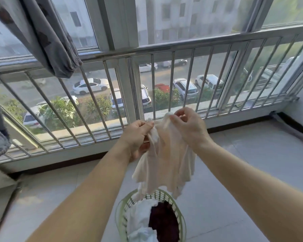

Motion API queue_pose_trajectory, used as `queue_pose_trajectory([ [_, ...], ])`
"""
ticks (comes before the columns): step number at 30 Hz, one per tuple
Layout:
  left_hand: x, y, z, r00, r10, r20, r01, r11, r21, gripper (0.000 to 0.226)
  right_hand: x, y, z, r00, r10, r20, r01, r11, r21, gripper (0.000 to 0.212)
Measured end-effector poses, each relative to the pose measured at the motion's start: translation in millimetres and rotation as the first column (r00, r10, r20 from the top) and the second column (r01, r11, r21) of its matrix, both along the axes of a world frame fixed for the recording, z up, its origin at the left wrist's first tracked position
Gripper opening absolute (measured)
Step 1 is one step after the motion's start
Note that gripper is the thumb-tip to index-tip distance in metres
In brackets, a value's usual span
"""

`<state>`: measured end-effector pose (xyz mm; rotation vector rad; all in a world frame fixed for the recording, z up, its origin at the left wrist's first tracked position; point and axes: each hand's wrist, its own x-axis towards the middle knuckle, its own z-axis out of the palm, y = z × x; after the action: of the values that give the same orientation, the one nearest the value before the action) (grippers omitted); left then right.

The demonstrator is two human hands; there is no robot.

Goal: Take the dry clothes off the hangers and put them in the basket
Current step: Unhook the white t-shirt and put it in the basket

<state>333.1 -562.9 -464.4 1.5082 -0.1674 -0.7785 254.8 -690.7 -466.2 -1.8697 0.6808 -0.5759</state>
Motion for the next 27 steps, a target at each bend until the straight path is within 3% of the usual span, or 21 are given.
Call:
queue_pose_trajectory([
  [7, -30, 3, 1, 0.999, -0.022, -0.029, 0.019, 0.994, -0.104, 0.022, -8, 34, -12, 0.987, 0.149, 0.061, -0.152, 0.987, 0.06, 0.012],
  [12, -37, 16, 3, 0.987, 0.012, -0.16, -0.042, 0.982, -0.185, 0.047, -12, 34, -10, 0.958, 0.287, -0.029, -0.285, 0.957, 0.061, 0.019],
  [14, -37, 22, 3, 0.988, 0.015, -0.152, -0.044, 0.981, -0.188, 0.037, -13, 28, -9, 0.946, 0.324, -0.023, -0.321, 0.943, 0.088, 0.014],
  [16, -39, 29, 0, 0.998, 0.051, -0.044, -0.058, 0.985, -0.16, 0.017, -16, 24, -7, 0.923, 0.385, -0.01, -0.381, 0.916, 0.122, 0.013],
  [17, -38, 32, -2, 0.994, 0.07, 0.085, -0.062, 0.993, -0.096, 0.007, -18, 23, -5, 0.907, 0.421, -0.013, -0.416, 0.901, 0.126, 0.013],
  [18, -35, 36, -5, 0.962, 0.045, 0.268, -0.054, 0.998, 0.025, 0.016, -20, 22, -2, 0.89, 0.455, -0.016, -0.45, 0.884, 0.125, 0.015],
  [20, -28, 40, -10, 0.81, -0.192, 0.554, -0.022, 0.935, 0.355, 0.047, -22, 21, 4, 0.861, 0.508, -0.007, -0.502, 0.852, 0.149, 0.016],
  [22, -23, 41, -13, 0.702, -0.384, 0.599, -0.008, 0.837, 0.547, 0.062, -24, 19, 11, 0.835, 0.55, 0.003, -0.541, 0.821, 0.183, 0.016],
  [25, -18, 41, -14, 0.66, -0.484, 0.574, 0.046, 0.789, 0.613, 0.037, -29, 12, 21, 0.804, 0.595, -0.008, -0.582, 0.789, 0.194, 0.015],
  [27, -13, 41, -11, 0.659, -0.506, 0.556, 0.088, 0.786, 0.611, 0.037, -34, 6, 27, 0.803, 0.596, -0.002, -0.584, 0.788, 0.193, 0.015],
])
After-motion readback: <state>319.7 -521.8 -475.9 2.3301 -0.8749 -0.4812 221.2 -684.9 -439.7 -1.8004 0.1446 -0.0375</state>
